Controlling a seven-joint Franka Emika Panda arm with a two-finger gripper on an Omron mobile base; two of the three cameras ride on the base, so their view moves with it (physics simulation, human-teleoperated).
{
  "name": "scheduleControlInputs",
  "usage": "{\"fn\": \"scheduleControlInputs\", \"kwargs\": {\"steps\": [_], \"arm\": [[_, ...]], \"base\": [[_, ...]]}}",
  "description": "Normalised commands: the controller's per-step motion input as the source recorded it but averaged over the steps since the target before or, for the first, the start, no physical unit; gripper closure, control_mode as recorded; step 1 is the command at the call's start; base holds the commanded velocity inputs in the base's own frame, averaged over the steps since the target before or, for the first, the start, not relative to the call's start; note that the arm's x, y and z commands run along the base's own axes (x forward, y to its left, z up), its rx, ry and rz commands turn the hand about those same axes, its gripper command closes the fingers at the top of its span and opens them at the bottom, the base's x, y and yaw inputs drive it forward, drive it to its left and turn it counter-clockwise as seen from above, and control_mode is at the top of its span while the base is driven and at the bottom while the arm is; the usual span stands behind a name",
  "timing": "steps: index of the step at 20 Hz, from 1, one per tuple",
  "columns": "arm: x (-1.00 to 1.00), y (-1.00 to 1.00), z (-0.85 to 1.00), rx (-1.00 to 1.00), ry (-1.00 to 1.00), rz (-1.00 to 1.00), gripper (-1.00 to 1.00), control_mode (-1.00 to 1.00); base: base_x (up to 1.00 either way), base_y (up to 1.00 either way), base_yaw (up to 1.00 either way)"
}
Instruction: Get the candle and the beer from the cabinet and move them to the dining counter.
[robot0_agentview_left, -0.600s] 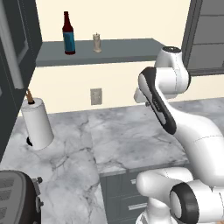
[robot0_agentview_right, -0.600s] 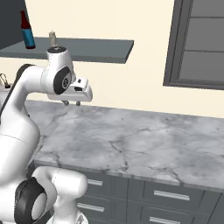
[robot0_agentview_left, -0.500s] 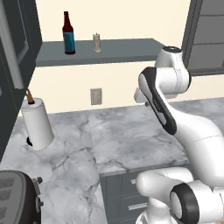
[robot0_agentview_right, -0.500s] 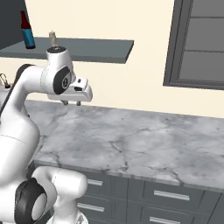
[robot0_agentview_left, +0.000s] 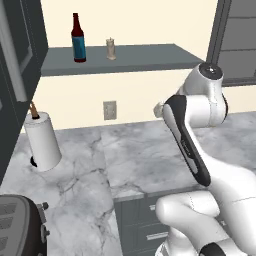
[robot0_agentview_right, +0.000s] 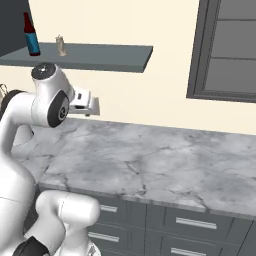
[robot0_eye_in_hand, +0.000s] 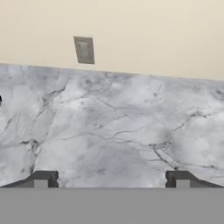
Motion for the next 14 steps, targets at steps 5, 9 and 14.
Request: {"fn": "scheduleControlInputs", "kwargs": {"steps": [5, 9, 14], "arm": [[-0.11, 0.28, 0.34, 0.0, -0.53, 0.03, -1.0, -1.0], [-0.14, 0.28, 0.5, 0.0, -0.47, 0.05, -1.0, -1.0], [-0.06, 0.33, 0.62, 0.01, -0.07, 0.0, -1.0, -1.0]], "base": [[0.0, 0.0, 0.0], [0.0, 0.0, 0.0], [0.0, 0.0, 0.0]]}}
